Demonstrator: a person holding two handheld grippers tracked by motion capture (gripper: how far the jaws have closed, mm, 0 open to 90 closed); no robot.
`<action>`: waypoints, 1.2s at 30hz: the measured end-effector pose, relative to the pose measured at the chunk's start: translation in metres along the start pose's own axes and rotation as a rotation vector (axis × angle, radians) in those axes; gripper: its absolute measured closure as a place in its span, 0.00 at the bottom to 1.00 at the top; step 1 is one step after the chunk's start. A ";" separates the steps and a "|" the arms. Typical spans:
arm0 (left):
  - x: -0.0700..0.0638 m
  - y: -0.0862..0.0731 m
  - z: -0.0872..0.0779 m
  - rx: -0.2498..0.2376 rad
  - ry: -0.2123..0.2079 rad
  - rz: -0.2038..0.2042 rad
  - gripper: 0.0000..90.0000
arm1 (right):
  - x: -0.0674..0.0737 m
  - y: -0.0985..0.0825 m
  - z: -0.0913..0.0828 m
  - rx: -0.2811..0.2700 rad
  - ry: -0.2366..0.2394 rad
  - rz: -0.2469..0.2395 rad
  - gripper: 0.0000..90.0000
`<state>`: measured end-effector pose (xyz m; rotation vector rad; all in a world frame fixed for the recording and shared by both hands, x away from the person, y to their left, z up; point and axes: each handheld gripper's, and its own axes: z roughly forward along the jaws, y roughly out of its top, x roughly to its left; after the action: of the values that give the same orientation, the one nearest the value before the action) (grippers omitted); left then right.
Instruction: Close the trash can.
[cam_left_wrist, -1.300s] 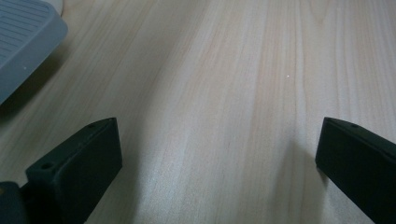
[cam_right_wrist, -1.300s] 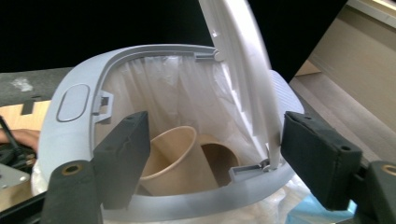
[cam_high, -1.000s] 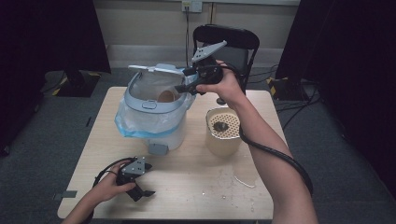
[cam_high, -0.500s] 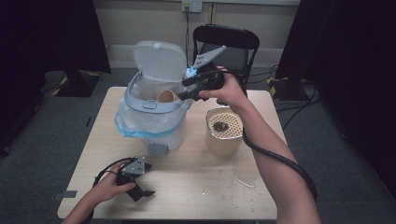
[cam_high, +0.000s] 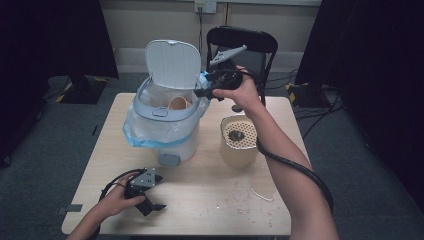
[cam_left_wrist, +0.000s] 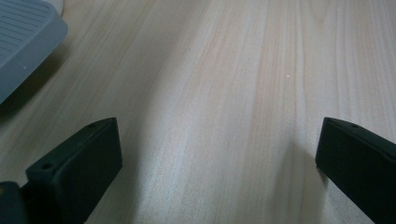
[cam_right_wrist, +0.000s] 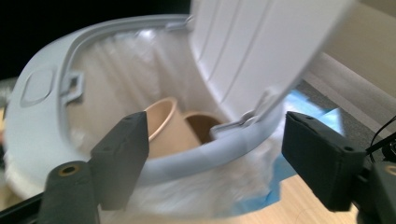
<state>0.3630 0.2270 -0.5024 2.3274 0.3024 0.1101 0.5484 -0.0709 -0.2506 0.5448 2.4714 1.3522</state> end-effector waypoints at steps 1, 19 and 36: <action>0.000 0.000 0.000 -0.001 -0.005 -0.007 0.00 | -0.003 0.001 0.001 -0.002 -0.011 0.011 0.27; 0.000 0.000 0.000 0.000 -0.006 -0.003 0.00 | -0.004 0.038 0.000 -0.071 -0.014 -0.012 0.32; -0.001 0.000 0.000 -0.002 -0.005 -0.008 0.00 | 0.014 0.022 -0.017 -0.057 0.094 -0.073 0.62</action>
<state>0.3622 0.2267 -0.5026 2.3240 0.3090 0.1000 0.5336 -0.0666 -0.2235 0.3825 2.4906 1.4459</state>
